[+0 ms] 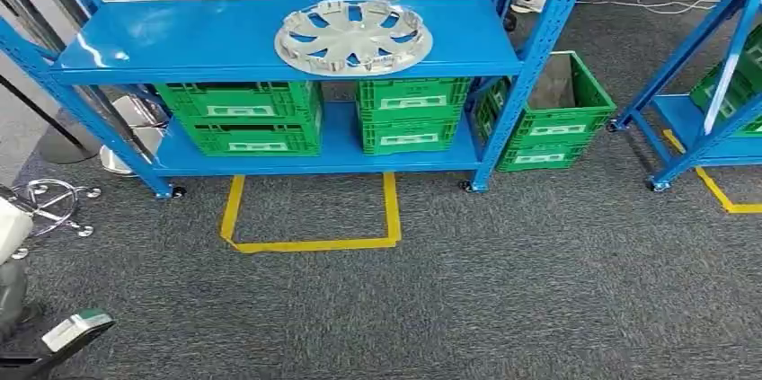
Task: Take the parts from the cabinet and place them on the table.
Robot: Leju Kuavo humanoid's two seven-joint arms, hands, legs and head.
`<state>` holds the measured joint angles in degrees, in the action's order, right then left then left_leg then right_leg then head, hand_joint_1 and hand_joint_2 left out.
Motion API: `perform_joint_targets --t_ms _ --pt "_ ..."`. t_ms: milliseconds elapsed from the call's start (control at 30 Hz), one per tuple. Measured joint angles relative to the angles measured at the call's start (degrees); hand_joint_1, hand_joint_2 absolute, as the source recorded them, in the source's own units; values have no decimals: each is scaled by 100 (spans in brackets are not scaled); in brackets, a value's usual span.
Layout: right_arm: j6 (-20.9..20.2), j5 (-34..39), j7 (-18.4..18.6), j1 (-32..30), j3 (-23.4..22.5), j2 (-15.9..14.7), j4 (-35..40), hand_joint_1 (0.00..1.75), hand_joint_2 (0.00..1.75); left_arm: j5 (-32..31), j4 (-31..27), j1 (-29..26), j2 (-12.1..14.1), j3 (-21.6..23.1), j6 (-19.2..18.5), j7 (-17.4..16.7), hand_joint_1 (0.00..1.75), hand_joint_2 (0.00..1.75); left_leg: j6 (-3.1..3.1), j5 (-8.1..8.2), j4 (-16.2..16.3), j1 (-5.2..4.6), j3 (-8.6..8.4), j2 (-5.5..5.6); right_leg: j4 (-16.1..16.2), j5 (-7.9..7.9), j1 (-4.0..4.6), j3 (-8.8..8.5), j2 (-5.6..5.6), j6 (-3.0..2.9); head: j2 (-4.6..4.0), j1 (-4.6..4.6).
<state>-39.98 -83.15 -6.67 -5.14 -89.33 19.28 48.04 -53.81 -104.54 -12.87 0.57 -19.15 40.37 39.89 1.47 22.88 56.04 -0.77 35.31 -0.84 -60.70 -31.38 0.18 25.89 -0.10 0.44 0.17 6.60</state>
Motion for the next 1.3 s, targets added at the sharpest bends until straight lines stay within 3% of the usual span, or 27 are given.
perform_joint_targets --t_ms 33,67,133,167,233,300,333,367,400,467,500,533,567,667,700,767,800,833,867,900,967,1000,1067,1167,1200,1233,1300 --pt "9 42 9 8 2 2 0 0 0 0 -4 -4 11 -17 0 0 175 175 -30 -35 40 -29 53 0 627 -173 41 -408 -16 -30 0 9" --pt "18 61 18 15 4 9 -7 0 0 -2 -9 -7 15 -31 0 0 175 175 -53 -116 43 -17 72 -8 814 -255 32 -450 -9 -29 0 -13" --pt "35 90 31 -19 0 17 -18 0 0 -4 -15 -6 24 -39 0 0 175 175 -109 -245 -5 18 92 -11 749 -176 70 -356 2 -51 0 7" --pt "31 90 37 -29 0 35 -24 0 0 -7 -18 -12 31 -44 0 0 175 175 -145 -267 -5 -2 116 3 785 -81 22 -282 -13 -86 -2 -4" --pt "28 92 42 -33 -4 44 -33 0 0 -7 -15 -26 53 -55 -2 0 175 175 -246 315 310 39 222 45 775 50 4 -152 -47 -200 -2 -44" --pt "26 105 48 -35 -4 68 -46 0 0 -11 -15 -26 59 -57 -2 0 175 175 -331 1034 1251 87 376 44 740 193 4 27 -57 -197 -2 -79" --pt "24 109 48 -33 -4 68 -50 0 0 -13 -15 -24 59 -57 -2 0 175 175 -357 1172 1654 108 419 45 699 250 3 133 -58 -193 -2 -77" --pt "26 114 50 -32 -4 68 -57 0 0 -24 -15 -20 61 -55 -2 0 175 175 -382 1133 1891 133 394 44 640 303 0 245 -60 -186 -2 -77" --pt "28 114 50 -30 -4 68 -59 0 0 -39 -15 -11 66 -52 -2 0 175 175 -402 945 1879 156 278 44 578 349 -8 331 -63 -174 -2 -72" --pt "28 105 53 -28 -4 77 -74 0 0 -87 -11 45 66 -37 -4 0 175 175 -442 522 1229 203 -256 45 428 442 -33 598 -55 -127 -2 -70" --pt "26 103 53 -27 -4 76 -74 0 0 -114 -9 85 66 -24 -4 0 175 175 -468 513 705 232 -625 56 355 472 -39 692 -49 -93 -2 -79" --pt "26 96 53 -26 -4 76 -74 0 0 -129 0 141 66 -11 -4 0 175 175 -478 737 247 217 -907 97 296 496 -17 782 -44 -56 -2 -92" --pt "22 92 57 -18 -2 81 -74 0 0 -136 9 173 66 22 -4 0 175 175 -353 828 30 189 -984 122 269 554 -16 831 -36 -13 0 -74" --pt "22 92 66 -27 -4 81 -77 0 0 -162 61 231 63 101 -4 0 175 175 -204 726 64 137 -805 100 297 736 -38 930 -22 102 0 -81" --pt "24 90 76 -29 -17 81 -77 0 0 -166 96 264 57 135 -7 2 175 175 -118 627 36 176 -710 50 247 656 -71 987 -2 133 -2 -100" --pt "26 85 85 -33 -20 81 -81 0 0 -170 133 316 53 199 -7 2 175 175 -33 505 40 153 -557 35 -159 55 -74 1170 3 153 -2 -61" --pt "28 68 88 -28 -17 81 -88 0 0 -170 155 347 48 231 -7 2 175 175 -16 401 41 133 -434 25 -743 -421 -73 1307 2 159 -2 -63" --pt "31 68 87 -19 -17 81 -90 0 0 -173 168 363 44 245 -7 2 175 175 -7 318 46 115 -327 23 -1146 -615 -70 1373 3 161 -2 -63" --pt "31 64 87 -11 -17 81 -94 0 0 -170 190 373 42 267 -7 2 175 175 -4 240 52 97 -228 20 -1412 -637 -69 1382 3 152 0 -68" --pt "31 59 88 -8 -17 81 -96 0 0 -166 212 387 39 282 -7 2 175 175 -5 155 59 78 -109 16 -1496 -462 -64 1280 3 132 -2 -68" --pt "46 53 88 -8 -13 81 -96 0 0 -162 253 409 37 323 -7 2 175 175 -17 7 74 57 86 13 -1004 55 -30 748 2 70 -2 -68" --pt "46 51 90 1 -11 81 -96 0 0 -160 264 417 35 339 -7 2 175 175 -29 -63 75 51 139 15 -516 111 -7 356 4 25 -2 -65" --pt "46 55 85 29 -9 79 -94 0 0 -135 273 430 33 365 -7 2 175 175 -77 -192 99 26 177 12 738 -250 38 -481 -8 -45 -2 -61" --pt "46 53 85 7 -9 81 -96 0 0 -120 291 441 31 378 -7 4 175 175 -180 -437 -10 53 199 0 718 -157 67 -349 7 -86 0 -70" --pt "37 50 88 8 -11 85 -98 0 0 -118 297 435 31 382 -7 4 175 175 -206 -418 -6 65 255 15 742 -58 1 -263 -17 -121 -2 -72" --pt "26 44 94 5 -13 83 -98 0 0 -107 310 428 35 382 -7 4 175 175 -253 -92 118 66 320 37 733 5 10 -164 -22 -170 0 -94" --pt "-2 37 92 -6 -11 87 -101 0 0 -65 323 424 48 382 -7 4 175 175 -325 664 877 103 452 40 732 127 11 7 -41 -202 -2 -138"
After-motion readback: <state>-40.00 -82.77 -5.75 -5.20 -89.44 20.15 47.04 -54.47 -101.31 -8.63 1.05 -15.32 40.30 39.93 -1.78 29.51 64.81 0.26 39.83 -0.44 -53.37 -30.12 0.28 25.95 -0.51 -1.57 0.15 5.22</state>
